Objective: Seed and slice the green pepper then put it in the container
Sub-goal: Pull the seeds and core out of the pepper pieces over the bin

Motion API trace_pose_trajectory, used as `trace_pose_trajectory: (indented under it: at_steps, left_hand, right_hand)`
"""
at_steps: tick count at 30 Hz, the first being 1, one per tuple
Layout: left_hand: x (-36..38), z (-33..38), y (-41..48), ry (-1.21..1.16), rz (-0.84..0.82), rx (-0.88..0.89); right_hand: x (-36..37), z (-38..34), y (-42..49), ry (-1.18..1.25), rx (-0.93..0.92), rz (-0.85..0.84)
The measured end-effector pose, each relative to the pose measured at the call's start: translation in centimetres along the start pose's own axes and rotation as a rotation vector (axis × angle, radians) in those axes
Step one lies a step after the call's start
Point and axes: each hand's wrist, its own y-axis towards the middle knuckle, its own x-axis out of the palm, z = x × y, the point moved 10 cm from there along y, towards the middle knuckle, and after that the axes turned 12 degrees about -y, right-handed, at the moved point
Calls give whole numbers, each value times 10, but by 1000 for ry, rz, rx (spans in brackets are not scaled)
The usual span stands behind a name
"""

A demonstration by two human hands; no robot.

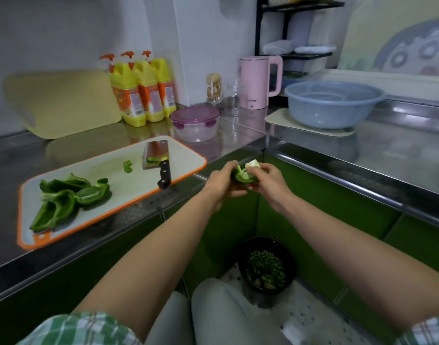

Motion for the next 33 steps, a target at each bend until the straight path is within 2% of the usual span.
trace_pose_trajectory:
  at_steps: [3, 6, 13, 15, 20, 27, 30, 33]
  left_hand:
    - [2, -30, 7, -15, 43, -51]
    - [-7, -46, 16, 82, 81, -64]
    - [-18, -61, 37, 454, 82, -64]
    - [-15, -64, 39, 501, 61, -68]
    - [-16, -74, 45, 385, 83, -117]
    - [-9, -82, 53, 399, 41, -109]
    - [-1, -88, 55, 384, -20, -152]
    - [-1, -93, 55, 365, -13, -187]
  right_hand:
    - [-12, 21, -1, -144, 15, -25]
    - [-21, 34, 1, -409, -26, -109]
    - [-5, 41, 7, -1085, -415, -316]
    - [-2, 43, 9, -1130, -449, -313]
    - [0, 42, 14, -1139, -545, -236]
    - [-1, 61, 27, -1195, -457, -307]
    - [-8, 66, 31, -1185, -414, -307]
    - [-12, 73, 33, -1162, -376, -319]
